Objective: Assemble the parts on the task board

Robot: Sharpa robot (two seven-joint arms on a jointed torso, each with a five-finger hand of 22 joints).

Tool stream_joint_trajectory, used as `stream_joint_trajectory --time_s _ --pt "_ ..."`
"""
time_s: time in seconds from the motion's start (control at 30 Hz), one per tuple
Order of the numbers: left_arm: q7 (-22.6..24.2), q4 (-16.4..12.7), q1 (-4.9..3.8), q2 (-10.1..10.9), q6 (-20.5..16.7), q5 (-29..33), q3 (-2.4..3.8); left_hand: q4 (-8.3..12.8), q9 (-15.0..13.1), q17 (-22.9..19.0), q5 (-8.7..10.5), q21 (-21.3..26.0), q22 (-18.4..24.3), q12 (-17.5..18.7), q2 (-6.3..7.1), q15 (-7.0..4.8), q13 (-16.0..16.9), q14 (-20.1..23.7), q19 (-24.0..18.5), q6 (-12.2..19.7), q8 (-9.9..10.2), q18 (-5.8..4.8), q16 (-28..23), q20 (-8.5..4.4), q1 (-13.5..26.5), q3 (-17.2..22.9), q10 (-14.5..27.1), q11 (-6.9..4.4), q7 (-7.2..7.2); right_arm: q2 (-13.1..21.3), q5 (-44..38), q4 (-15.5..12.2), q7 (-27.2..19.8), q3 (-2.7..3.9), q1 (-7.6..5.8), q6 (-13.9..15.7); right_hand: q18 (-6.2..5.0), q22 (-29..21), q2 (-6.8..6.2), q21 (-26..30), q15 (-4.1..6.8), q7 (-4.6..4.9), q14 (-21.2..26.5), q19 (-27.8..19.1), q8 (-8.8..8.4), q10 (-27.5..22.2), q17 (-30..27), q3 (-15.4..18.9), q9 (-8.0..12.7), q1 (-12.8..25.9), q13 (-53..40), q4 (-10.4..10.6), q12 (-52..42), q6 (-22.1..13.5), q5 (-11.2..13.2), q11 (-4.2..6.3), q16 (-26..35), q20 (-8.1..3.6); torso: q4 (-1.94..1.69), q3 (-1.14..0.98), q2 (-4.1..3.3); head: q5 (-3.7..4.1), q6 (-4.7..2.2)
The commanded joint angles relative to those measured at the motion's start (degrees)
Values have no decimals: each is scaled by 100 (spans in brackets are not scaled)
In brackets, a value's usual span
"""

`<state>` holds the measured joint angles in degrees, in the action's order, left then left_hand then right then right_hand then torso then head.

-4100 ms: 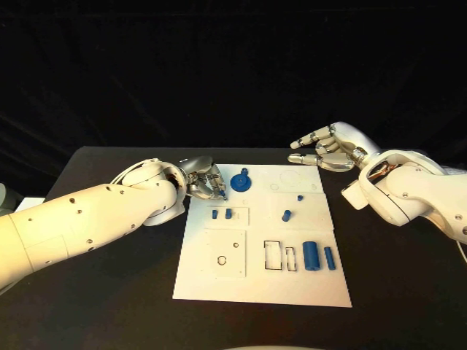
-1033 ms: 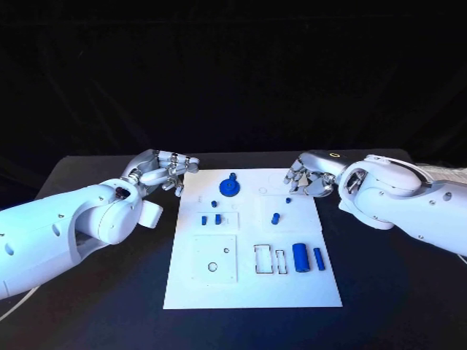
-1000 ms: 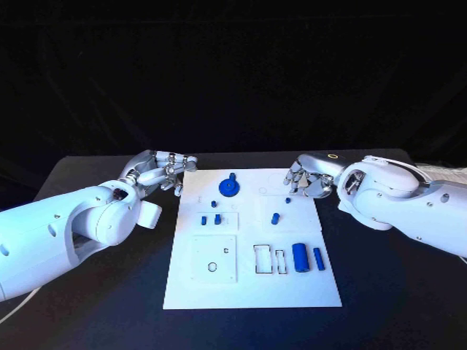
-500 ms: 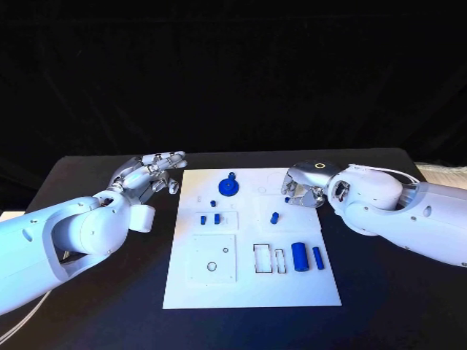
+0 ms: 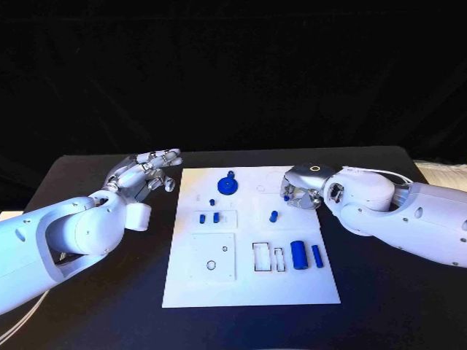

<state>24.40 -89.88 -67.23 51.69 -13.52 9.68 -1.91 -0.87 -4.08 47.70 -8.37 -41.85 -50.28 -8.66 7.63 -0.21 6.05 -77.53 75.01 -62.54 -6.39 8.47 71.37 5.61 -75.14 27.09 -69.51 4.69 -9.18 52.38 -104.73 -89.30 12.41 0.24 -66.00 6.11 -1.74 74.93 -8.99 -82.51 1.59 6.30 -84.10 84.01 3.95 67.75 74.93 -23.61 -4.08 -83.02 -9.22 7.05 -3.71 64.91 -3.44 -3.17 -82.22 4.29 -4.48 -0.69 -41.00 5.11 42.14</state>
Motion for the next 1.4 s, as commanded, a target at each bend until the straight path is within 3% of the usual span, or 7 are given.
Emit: stream_joint_trajectory --time_s 0.03,0.33,0.57,0.8,0.9,1.1,1.4 --pt "94 -17 0 5 29 63 2 -2 6 -15 -18 40 16 -27 -38 9 7 43 -31 20 -23 117 -38 -2 8 -43 48 -9 29 -35 -134 37 18 -6 27 -134 -92 425 40 27 44 -8 -377 61 -16 4 383 -31 -6 32 21 3 6 41 32 17 25 -24 -4 1 4 -2 1" --pt "78 -22 -1 12 21 63 2 5 7 -21 -20 56 28 -33 -43 9 8 47 -35 24 -23 119 -41 -2 -1 -50 57 -8 27 -99 -121 92 -24 -7 51 -189 -93 420 145 36 63 -29 -379 61 3 71 375 -166 -23 60 141 -4 -7 121 41 37 34 -39 1 2 2 -26 14" --pt "57 -22 -1 12 31 62 2 22 8 -33 -27 77 44 -47 -53 10 11 53 -39 33 -22 121 -44 -2 -18 -62 77 -5 24 -118 -94 121 -22 -7 55 -346 -82 455 358 14 29 -44 -389 82 49 253 401 -342 -61 25 216 -53 -32 260 68 70 12 -43 2 1 4 -25 29" --pt "38 -23 -1 14 37 62 2 35 11 -41 -46 86 50 -57 -60 13 12 57 -39 46 -18 120 -45 -1 -31 -72 101 -1 18 -125 -140 123 24 -7 56 -398 -78 474 482 1 14 -28 -394 93 72 417 414 -514 -93 -120 263 -224 -44 332 67 72 0 -27 3 -1 8 -18 47" --pt "35 -24 -1 15 33 62 2 44 11 -42 -54 91 54 -63 -66 14 13 57 -38 50 -19 120 -43 -1 -42 -74 110 0 17 -126 -157 116 33 -7 56 -349 -78 475 475 1 5 -16 -395 94 69 444 416 -564 -100 -130 284 -274 -31 340 68 63 -2 -21 1 0 6 -17 47" --pt "31 -21 -1 17 24 62 2 53 12 -49 -59 102 62 -69 -69 14 14 60 -40 53 -18 122 -45 0 -51 -77 119 1 16 -124 -134 59 46 -6 57 -81 -78 476 344 1 -24 18 -391 95 41 403 394 -569 -106 -47 351 -339 15 322 68 29 11 0 3 -1 8 -12 41" --pt "6 -2 0 13 29 62 2 64 15 -63 -70 128 82 -77 -69 19 13 66 -45 71 -13 124 -48 1 -57 -88 146 10 6 -95 -94 11 130 0 56 321 -78 477 313 2 -31 26 -389 96 35 399 375 -566 -112 0 376 -344 13 328 69 19 23 9 3 0 9 -2 33"
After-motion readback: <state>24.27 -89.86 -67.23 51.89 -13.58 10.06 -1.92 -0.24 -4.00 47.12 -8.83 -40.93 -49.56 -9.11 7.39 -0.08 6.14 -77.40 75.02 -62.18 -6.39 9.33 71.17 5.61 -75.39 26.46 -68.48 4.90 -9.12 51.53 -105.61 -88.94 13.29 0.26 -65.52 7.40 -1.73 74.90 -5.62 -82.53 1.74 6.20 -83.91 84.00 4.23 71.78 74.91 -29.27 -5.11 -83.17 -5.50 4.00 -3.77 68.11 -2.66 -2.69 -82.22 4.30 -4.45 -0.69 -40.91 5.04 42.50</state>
